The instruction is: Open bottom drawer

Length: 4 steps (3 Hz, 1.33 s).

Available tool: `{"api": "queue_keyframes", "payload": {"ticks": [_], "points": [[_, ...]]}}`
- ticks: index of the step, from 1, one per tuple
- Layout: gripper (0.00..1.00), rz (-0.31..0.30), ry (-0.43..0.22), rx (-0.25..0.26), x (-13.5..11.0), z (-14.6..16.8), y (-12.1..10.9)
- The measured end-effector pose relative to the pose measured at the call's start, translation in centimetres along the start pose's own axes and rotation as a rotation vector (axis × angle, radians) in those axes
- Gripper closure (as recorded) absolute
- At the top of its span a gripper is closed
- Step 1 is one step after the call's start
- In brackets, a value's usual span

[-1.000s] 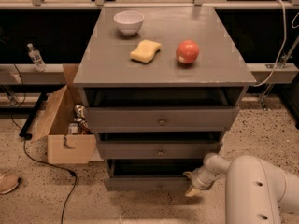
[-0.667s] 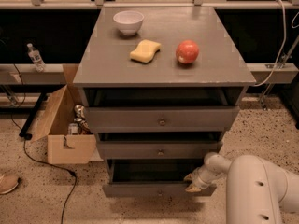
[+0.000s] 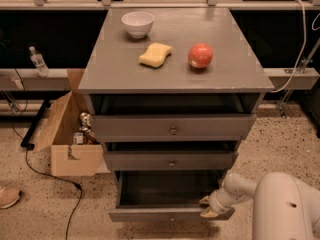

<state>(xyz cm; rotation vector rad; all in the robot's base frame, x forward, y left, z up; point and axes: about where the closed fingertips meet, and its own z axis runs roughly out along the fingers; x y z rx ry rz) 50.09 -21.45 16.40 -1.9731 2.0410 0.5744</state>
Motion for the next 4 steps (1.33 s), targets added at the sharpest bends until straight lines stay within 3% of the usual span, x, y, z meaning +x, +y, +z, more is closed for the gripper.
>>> {"api": "queue_keyframes", "payload": {"ticks": [1,2,3,4], "points": [[1.0,0.0,0.0,0.0,-0.2,-0.3,0.0],[1.0,0.034,-0.077,-0.015,0.1,0.5,2.8],[1.0,0.034,-0.077,-0.015,0.0,0.3,2.8],[1.0,0.051,-0.158,0.057,0.2,1.0,5.4]]}}
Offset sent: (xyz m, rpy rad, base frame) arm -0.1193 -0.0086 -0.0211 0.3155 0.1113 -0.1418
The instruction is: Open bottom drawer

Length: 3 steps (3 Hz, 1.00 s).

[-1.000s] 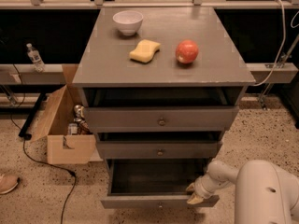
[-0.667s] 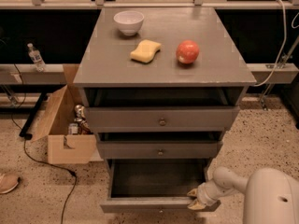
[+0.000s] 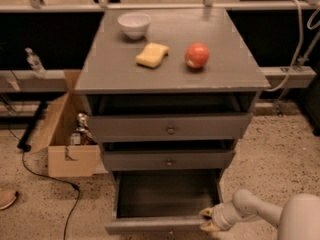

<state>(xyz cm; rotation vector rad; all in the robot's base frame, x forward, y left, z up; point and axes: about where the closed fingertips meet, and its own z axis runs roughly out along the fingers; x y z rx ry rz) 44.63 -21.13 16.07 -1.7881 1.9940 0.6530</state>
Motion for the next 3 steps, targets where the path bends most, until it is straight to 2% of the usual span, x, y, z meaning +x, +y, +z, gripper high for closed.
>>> {"api": "queue_keyframes", "payload": {"ticks": [1,2,3], "points": [[1.0,0.0,0.0,0.0,-0.2,-0.2,0.0],[1.0,0.009,-0.068,0.065,0.0,0.0,2.0],[0.82,0.01,-0.084,0.084,0.1,-0.2,2.3]]}}
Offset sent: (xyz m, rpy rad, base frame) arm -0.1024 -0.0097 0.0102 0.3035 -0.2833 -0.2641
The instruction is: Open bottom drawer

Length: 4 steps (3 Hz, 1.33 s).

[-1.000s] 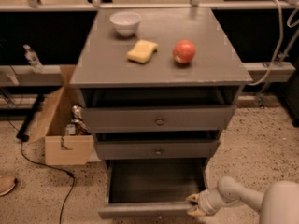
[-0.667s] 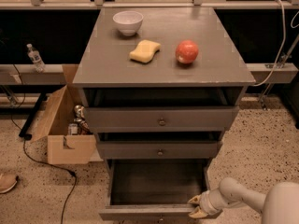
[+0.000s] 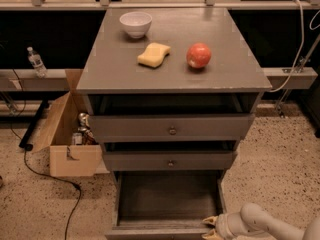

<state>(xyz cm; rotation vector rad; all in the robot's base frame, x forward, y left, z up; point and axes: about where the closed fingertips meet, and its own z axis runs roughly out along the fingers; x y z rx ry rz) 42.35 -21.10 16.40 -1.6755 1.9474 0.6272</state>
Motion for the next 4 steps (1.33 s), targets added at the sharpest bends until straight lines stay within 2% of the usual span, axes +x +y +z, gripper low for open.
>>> {"api": "queue_keyframes", "payload": {"ticks": [1,2,3,4], "points": [[0.51,0.0,0.0,0.0,0.0,0.0,0.0],[0.28,0.0,0.0,0.0,0.0,0.0,0.0],[0.05,-0.016,0.014,-0.038,-0.7,-1.3,-0.7],[0.0,-0.034,0.052,-0.038,-1.8,-4.9,-1.8]]}}
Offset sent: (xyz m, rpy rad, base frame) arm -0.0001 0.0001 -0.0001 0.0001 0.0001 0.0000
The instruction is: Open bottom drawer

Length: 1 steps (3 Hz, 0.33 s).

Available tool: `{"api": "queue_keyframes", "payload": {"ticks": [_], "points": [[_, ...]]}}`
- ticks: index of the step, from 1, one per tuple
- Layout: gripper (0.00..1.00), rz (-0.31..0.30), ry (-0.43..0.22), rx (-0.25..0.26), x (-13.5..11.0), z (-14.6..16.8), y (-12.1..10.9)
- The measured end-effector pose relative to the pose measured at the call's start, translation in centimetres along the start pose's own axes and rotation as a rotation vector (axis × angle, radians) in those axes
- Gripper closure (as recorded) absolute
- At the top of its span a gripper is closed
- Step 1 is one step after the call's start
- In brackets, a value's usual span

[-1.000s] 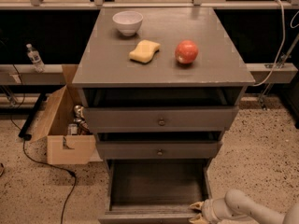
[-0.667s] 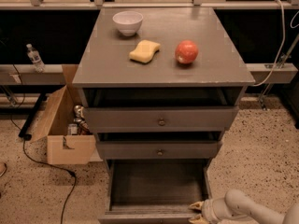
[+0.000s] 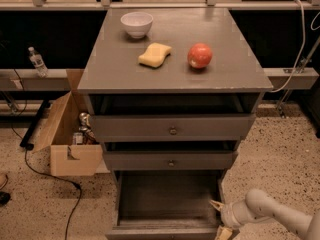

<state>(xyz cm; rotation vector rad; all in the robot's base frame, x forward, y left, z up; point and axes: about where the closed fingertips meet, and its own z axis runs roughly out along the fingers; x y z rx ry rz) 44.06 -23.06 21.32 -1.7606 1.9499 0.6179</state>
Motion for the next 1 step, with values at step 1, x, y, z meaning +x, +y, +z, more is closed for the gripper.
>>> {"api": "queue_keyframes", "payload": {"ticks": [1], "points": [[0.0,-0.02,0.047,0.06,-1.19,-6.37,-2.19]]}}
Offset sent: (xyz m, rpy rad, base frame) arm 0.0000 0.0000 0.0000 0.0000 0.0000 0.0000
